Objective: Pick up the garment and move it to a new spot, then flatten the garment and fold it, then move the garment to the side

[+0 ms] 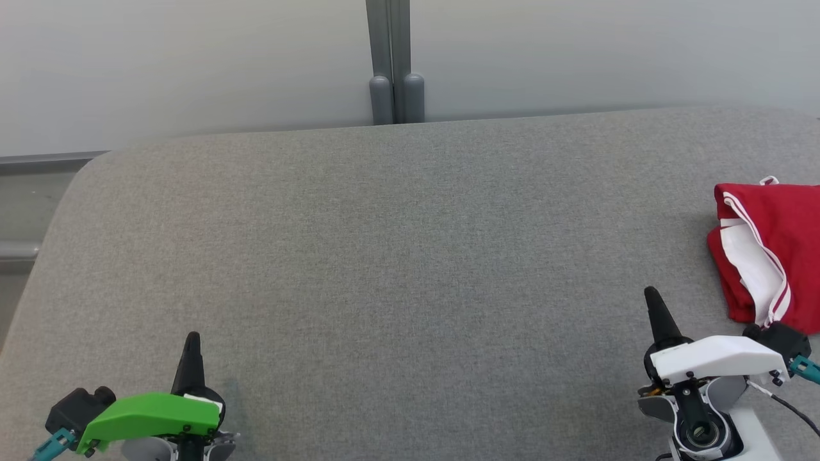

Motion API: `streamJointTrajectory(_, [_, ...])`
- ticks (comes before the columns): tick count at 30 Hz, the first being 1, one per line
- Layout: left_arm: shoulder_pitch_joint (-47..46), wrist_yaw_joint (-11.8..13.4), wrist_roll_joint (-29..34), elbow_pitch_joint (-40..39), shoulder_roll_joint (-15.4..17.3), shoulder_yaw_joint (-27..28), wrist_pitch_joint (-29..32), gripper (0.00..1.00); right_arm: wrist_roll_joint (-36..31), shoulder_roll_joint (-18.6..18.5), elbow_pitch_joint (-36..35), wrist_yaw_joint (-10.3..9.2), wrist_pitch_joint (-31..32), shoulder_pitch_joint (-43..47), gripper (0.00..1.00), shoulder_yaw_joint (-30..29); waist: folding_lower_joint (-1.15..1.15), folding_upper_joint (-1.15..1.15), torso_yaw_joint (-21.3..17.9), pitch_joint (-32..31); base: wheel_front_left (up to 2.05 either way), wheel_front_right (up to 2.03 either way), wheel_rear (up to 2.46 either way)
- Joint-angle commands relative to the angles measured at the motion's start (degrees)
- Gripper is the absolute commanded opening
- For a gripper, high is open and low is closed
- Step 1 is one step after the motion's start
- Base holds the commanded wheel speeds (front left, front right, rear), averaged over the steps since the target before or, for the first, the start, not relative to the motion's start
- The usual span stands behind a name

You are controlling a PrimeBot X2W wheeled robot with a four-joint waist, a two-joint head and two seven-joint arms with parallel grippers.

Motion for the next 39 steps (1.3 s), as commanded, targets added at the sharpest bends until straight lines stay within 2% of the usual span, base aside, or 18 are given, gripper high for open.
streamJointTrajectory(1, [-1.55, -0.49, -1.83, -0.84, 0.38, 0.49, 0.45, 0.00, 1.77, -0.31, -1.08, 0.04, 0.45, -0.04, 0.00, -0.32, 0.00, 0.00, 0.00, -0.01, 0.00, 0.00, 0.00])
streamJointTrajectory(39, [-2.11, -3.18, -20.89, -3.61, 0.52, 3.17, 5.59, 0.00, 21.58, -0.41, -5.38, 0.03, 5.57, 1.93, 0.00, -2.45, 0.00, 0.00, -0.15, -0.30, 0.00, 0.00, 0.00])
